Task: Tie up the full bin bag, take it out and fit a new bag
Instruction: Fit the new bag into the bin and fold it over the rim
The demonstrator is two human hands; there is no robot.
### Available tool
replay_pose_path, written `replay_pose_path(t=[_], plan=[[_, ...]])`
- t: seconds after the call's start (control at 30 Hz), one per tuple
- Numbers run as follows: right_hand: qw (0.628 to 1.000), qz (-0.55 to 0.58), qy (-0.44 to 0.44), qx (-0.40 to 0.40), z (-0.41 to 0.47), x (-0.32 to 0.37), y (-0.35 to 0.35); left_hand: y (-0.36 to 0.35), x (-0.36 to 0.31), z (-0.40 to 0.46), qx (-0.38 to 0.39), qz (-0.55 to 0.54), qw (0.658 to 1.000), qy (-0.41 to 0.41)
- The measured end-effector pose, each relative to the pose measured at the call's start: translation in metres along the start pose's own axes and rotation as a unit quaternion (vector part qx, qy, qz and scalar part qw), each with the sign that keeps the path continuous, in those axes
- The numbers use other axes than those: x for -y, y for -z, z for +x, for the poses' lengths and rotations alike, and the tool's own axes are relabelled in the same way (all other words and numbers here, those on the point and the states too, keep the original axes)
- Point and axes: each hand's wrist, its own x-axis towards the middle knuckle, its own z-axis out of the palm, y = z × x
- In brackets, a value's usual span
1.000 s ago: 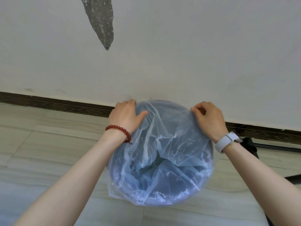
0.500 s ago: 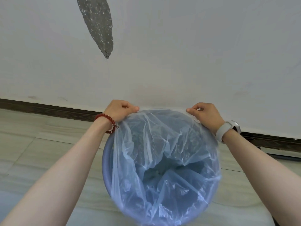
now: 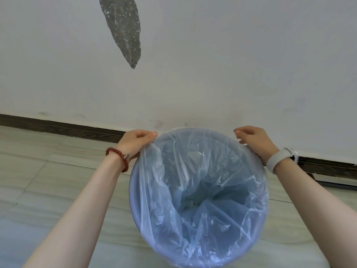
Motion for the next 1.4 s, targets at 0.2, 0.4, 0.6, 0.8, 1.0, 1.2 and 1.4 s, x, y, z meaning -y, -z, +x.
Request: replay_pose_path(t=[0.2, 0.4, 0.6, 0.8, 1.0, 1.2, 1.4], plan=[[0.9, -0.3, 0.29, -0.124, -0.047, 0.028, -0.045, 0.003, 0.014, -0.022, -0.059, 0.003, 0.998, -0.025], [0.834, -0.415, 0.354, -0.079, -0.037, 0.025, -0.086, 0.011, 0.023, -0.026, -0.093, -0.054, 0.993, -0.038], [0.847, -0.437, 0.29, -0.082, -0.017, 0.022, -0.085, 0.023, 0.024, -0.032, -0.008, -0.213, 0.976, 0.047], [0.84, -0.427, 0.313, -0.124, -0.016, 0.015, -0.09, 0.013, 0.05, -0.048, 0.023, -0.199, 0.979, 0.039], [0.847, -0.424, 0.286, -0.143, -0.015, 0.014, -0.089, 0.0, 0.062, -0.05, 0.022, -0.242, 0.968, 0.066], [0.867, -0.416, 0.205, -0.181, -0.011, 0.012, -0.079, 0.008, 0.046, -0.033, 0.024, -0.208, 0.976, 0.068], [0.904, -0.372, 0.102, -0.181, -0.027, 0.018, -0.056, 0.006, 0.05, -0.058, 0.048, -0.193, 0.979, 0.053]])
